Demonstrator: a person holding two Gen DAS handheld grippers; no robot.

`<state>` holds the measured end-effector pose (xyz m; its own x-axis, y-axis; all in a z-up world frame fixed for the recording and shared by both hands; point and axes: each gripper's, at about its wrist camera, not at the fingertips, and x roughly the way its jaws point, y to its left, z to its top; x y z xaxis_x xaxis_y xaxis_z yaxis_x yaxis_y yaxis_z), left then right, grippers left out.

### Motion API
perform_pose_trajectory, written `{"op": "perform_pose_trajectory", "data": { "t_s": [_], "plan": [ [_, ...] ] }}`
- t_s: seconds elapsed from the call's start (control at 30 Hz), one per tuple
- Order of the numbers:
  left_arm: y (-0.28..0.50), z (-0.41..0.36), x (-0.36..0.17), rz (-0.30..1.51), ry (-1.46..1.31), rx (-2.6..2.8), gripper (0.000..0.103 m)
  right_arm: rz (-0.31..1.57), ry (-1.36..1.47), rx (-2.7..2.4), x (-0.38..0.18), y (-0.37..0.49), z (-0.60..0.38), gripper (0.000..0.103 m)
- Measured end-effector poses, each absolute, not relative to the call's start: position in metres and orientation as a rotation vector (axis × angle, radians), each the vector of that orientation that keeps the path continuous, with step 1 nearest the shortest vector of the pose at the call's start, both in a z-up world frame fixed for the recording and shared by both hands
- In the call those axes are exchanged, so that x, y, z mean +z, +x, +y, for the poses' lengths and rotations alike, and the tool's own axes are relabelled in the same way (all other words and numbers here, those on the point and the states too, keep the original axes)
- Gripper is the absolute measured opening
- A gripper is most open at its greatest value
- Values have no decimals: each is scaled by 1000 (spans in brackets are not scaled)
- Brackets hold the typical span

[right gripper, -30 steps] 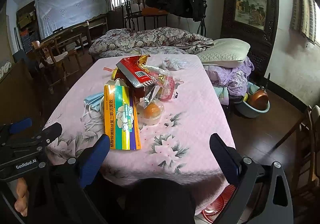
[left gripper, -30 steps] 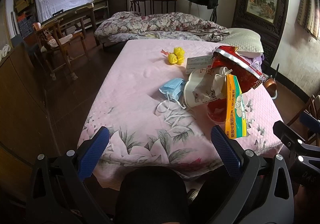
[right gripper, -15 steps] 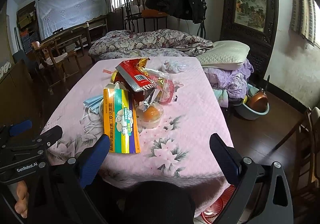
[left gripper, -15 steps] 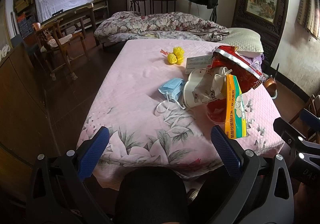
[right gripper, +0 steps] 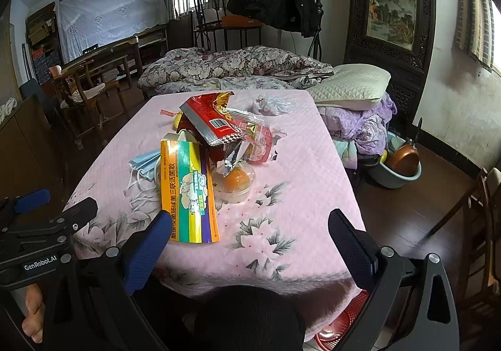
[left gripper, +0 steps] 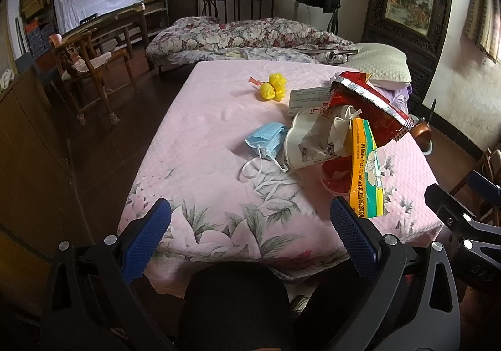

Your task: Collect trash

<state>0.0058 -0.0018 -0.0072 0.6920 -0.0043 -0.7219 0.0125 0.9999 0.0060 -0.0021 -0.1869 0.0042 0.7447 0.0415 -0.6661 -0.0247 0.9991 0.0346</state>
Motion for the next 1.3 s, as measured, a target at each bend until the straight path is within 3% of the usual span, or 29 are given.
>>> {"op": "perform_pose_trajectory", "data": {
  "t_s": [0.47,0.73,1.03,1.3],
  "plan": [
    [19,-10,-9,836,2,-48,97,749,45,27,-5,12,-196,97],
    [31,-35,-7,818,-29,-174,97,667,115,18,-7,14,-226,97],
    [68,-80,-46,872,-31,-294,97,641,205,-61,-14,26,-273,97],
    [102,-58,-54,747,82,-186,95,662,204,-61,-25,38,-276,97]
  ]
}}
